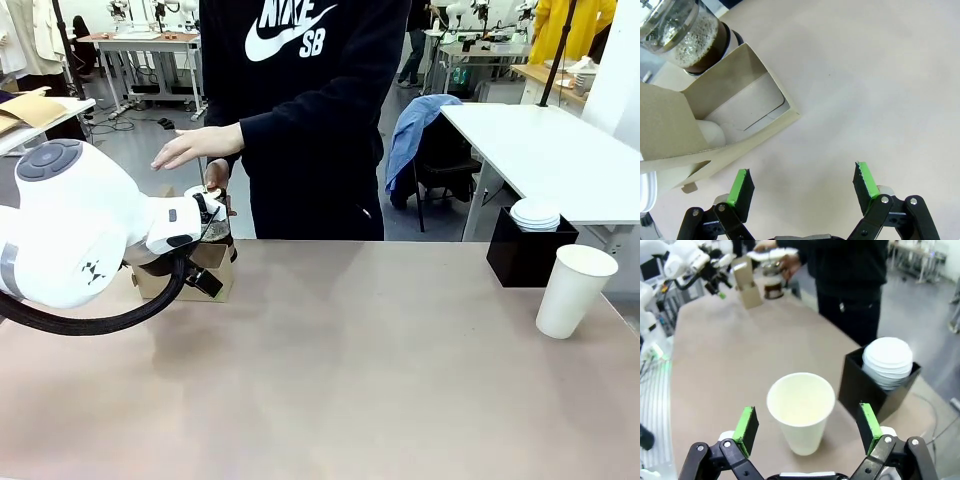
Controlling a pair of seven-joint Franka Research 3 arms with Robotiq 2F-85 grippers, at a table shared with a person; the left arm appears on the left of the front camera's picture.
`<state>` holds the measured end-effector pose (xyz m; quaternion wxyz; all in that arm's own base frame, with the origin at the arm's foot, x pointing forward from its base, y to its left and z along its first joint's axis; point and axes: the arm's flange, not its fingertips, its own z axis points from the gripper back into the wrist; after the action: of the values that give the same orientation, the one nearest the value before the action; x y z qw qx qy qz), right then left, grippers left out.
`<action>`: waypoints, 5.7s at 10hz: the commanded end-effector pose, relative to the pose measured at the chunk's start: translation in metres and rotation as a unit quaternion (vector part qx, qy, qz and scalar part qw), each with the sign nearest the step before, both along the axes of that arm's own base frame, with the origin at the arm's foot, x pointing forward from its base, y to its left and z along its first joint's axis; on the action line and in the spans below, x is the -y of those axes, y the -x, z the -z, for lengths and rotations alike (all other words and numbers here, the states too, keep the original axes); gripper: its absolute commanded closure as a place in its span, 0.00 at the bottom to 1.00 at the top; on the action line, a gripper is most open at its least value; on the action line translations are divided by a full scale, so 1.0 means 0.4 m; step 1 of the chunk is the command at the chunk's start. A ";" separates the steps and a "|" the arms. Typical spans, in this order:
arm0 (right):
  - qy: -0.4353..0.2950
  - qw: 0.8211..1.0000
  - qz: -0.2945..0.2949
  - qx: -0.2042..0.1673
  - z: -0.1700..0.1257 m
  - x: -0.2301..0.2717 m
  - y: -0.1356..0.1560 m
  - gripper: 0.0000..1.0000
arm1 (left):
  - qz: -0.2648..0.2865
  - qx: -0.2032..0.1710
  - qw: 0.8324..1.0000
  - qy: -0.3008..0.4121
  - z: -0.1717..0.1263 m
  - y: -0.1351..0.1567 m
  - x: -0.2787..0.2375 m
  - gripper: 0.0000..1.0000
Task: Pour a drink into a cup and package it in a carrier.
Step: Pick up the 600 ml Paper Cup and place it in the middle top area of the table.
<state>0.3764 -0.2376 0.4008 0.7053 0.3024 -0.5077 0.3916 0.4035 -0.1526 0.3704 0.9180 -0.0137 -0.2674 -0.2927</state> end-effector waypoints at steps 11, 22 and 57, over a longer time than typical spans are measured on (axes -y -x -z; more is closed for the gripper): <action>-0.097 0.993 -0.035 0.057 0.337 0.028 -0.040 0.00 | 0.000 0.000 1.000 0.001 0.000 0.000 -0.002 0.00; -0.150 0.987 -0.043 0.044 0.382 -0.069 -0.091 0.00 | 0.000 0.000 1.000 0.001 0.000 0.000 -0.002 0.00; -0.156 0.984 0.037 0.075 0.217 -0.940 -0.446 0.19 | 0.000 0.000 1.000 0.001 0.000 0.000 -0.002 0.00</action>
<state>0.5371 0.1292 0.3226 0.6188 0.3913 -0.6091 0.3047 0.4036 -0.1525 0.3702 0.9181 -0.0132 -0.2671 -0.2926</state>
